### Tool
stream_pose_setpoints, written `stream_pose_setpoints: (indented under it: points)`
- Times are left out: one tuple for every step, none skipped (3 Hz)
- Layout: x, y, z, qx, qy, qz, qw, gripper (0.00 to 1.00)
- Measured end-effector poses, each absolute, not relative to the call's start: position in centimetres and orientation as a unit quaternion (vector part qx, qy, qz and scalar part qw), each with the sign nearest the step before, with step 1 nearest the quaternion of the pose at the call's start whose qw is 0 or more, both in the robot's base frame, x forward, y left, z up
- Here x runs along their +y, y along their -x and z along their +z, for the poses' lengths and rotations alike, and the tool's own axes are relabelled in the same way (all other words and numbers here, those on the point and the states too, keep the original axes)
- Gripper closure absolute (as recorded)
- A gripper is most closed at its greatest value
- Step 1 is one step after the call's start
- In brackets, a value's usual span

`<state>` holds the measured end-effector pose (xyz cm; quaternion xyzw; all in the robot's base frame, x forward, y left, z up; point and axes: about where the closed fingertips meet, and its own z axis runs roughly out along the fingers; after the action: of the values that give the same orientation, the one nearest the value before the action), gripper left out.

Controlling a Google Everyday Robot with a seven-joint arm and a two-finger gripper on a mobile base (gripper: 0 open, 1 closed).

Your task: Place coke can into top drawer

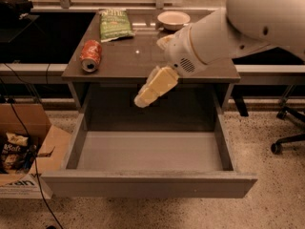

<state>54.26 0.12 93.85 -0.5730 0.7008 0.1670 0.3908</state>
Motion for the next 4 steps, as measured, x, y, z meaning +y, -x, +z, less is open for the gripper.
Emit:
stream_pose_setpoints:
  points:
    - [2.2,-56.2,93.3,0.693,0.568,0.183,0.405,0.00]
    - [4.1,-58.4,92.9,0.683,0.567,0.195,0.417,0.00]
    - [4.2,-58.5,92.8,0.683,0.567,0.196,0.417,0.00]
    - [4.8,-58.7,92.1,0.692,0.554,0.195,0.420,0.00]
